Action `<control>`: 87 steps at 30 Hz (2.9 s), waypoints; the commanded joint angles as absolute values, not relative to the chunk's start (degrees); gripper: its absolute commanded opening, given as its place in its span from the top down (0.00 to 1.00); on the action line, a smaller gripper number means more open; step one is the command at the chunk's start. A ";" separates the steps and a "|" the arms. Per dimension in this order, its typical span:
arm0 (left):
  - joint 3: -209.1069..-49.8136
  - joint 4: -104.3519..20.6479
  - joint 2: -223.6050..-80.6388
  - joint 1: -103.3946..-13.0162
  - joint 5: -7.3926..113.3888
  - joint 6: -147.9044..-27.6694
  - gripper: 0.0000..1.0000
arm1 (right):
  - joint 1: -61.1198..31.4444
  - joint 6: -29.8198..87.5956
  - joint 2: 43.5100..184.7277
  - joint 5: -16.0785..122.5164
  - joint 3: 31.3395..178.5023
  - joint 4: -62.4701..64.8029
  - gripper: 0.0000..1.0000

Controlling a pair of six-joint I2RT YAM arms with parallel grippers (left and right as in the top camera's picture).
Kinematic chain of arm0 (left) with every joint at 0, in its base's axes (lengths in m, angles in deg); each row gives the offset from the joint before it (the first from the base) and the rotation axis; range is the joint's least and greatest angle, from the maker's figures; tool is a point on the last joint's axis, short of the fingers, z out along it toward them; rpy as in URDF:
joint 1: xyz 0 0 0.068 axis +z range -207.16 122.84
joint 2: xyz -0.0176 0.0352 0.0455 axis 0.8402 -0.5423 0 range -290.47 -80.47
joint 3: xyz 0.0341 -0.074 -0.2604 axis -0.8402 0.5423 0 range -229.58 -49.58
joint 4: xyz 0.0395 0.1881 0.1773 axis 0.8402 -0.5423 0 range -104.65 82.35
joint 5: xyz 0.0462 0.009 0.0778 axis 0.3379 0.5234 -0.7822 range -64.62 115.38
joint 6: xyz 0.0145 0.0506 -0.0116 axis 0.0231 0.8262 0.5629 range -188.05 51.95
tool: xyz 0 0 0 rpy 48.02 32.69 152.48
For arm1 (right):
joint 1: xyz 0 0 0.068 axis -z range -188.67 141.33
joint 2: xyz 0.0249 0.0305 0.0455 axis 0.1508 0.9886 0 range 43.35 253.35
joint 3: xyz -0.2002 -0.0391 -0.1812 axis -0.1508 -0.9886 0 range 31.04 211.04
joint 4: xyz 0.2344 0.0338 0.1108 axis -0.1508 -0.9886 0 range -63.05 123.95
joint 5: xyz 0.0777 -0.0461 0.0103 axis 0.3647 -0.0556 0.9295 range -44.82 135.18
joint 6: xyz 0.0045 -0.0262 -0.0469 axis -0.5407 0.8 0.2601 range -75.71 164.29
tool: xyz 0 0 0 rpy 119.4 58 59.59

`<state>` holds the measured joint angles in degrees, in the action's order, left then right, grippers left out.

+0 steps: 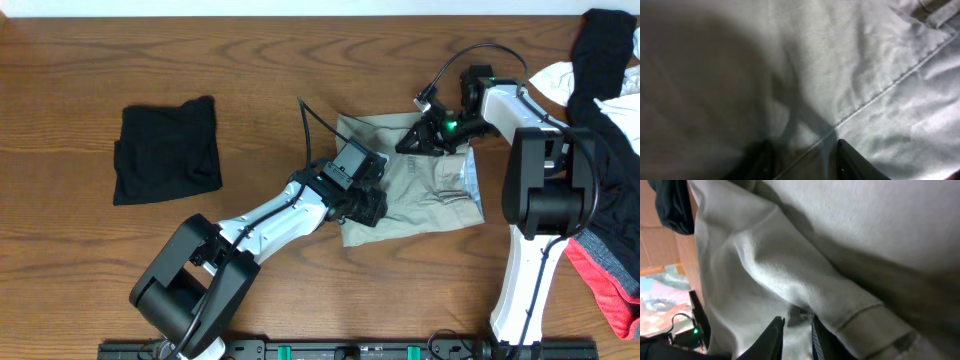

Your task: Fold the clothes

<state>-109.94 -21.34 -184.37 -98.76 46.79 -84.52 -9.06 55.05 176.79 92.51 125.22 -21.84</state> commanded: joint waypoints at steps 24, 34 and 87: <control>-110.69 -15.92 -178.56 -73.95 78.77 -85.31 0.55 | -5.23 55.73 155.61 76.27 127.01 -30.49 0.62; -110.18 -23.70 -173.29 -80.05 80.76 -83.05 0.65 | -5.69 55.75 161.38 75.33 126.02 -31.37 0.66; -105.81 1.81 -200.57 -89.84 101.17 -100.32 0.60 | -5.87 56.84 162.50 80.03 125.89 -33.58 0.73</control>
